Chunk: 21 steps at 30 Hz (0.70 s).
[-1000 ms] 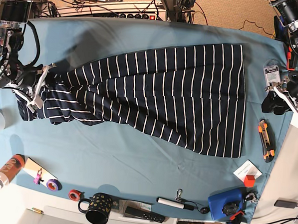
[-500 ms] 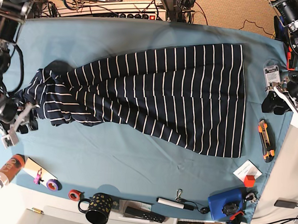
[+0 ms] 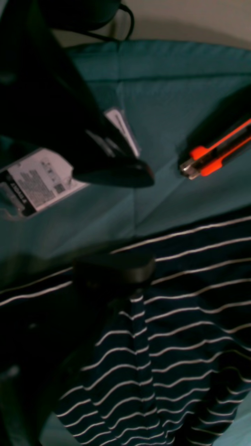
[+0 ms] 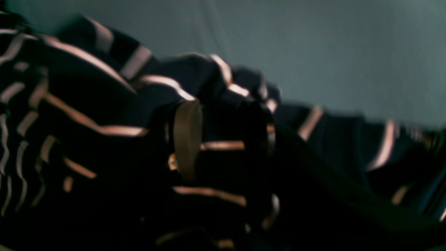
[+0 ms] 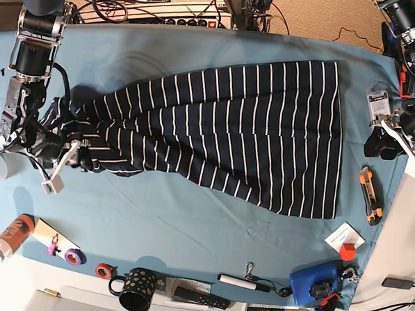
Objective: Layout the t-shirt on the table in an organized manner, then fold the t-shirt properly
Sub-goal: 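Lift the shirt end with the right gripper and spread it out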
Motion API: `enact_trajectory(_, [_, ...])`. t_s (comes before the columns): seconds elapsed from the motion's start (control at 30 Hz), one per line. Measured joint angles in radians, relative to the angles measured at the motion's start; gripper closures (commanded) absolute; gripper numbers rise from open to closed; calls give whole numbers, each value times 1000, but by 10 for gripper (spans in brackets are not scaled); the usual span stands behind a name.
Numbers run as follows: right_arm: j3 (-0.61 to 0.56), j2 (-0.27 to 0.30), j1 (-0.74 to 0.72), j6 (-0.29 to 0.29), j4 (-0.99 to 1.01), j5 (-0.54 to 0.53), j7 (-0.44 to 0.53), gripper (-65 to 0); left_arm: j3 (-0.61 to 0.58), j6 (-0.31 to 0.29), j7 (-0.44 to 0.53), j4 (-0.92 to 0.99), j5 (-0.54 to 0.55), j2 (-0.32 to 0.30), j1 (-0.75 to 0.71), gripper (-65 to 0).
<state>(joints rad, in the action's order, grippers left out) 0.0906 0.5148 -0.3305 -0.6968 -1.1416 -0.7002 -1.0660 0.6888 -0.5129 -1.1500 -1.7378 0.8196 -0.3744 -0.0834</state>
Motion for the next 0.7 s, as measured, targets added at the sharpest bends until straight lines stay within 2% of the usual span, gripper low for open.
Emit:
enact_trajectory(0.13, [1,-6,-47,0,-1,1,0,-6,0,0,0,0,0,0,0,-309])
enact_trajectory(0.2, [1,-19,-69,0,-2,22,6,0,0,0,0,0,0,0,0,-309])
enact_trajectory(0.3, [1,-49,-80,0,-2,120,17,0,0,0,0,0,0,0,0,-309])
enact_trajectory(0.37, [0,-61,-83,-1,-2,186,99,0,0,0,0,0,0,0,0,-309])
enact_trajectory(0.47, [0,-63,-121,0,2,277,307,0,0,0,0,0,1,0,0,-309])
enact_trajectory(0.57, [1,-63,-194,75,1,383,524,0,0,0,0,0,1,0,0,-309])
enact_trajectory(0.6, [1,-62,-219,103,-1,407,564,0,0,0,0,0,1,0,0,-309])
enact_trajectory(0.7, [3,-60,-291,151,-1,451,570,0,0,0,0,0,3,2,0,-309])
